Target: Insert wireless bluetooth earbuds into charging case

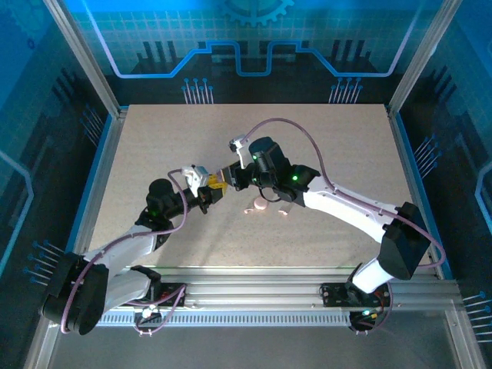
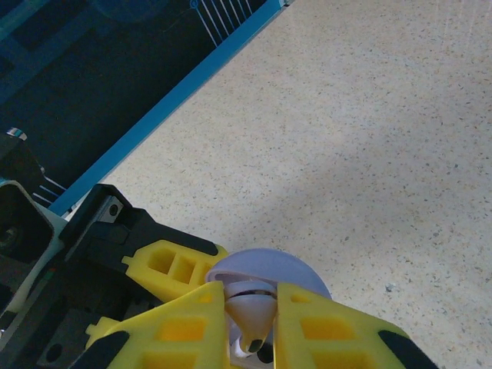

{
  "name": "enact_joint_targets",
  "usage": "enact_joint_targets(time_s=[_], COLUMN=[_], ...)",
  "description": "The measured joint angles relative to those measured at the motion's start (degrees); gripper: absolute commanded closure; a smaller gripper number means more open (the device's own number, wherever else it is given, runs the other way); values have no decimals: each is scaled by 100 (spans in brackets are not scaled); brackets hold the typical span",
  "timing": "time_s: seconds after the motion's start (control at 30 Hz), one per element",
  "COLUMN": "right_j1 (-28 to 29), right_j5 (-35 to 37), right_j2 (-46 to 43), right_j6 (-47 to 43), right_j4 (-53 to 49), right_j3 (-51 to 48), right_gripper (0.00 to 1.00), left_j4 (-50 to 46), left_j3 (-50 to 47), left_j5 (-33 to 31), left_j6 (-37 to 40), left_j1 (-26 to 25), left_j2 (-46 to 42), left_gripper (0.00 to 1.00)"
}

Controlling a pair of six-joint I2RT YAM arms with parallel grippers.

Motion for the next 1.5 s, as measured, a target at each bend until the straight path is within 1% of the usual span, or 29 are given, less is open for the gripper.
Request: enact_joint_targets(time_s=[0.73, 0.93, 1.17, 1.5], right_j1=[4, 4, 4, 4], right_j5=[-155, -149, -365, -577], right_j2=[-96, -317, -428, -426], right_j6=[-26, -164, -367, -404], right_j4=[214, 645, 1274, 1622], right_j3=[-190, -387, -699, -717], right_gripper=[84, 84, 84, 84], left_j4=[136, 417, 632, 686], left_j3=[-13, -155, -210, -212], left_j5=[-4, 0, 2, 2], left_j6=[-2, -61, -168, -175], left_j1=[-2, -7, -11, -11], left_j2=[-136, -138, -155, -249], left_gripper=[88, 88, 88, 88])
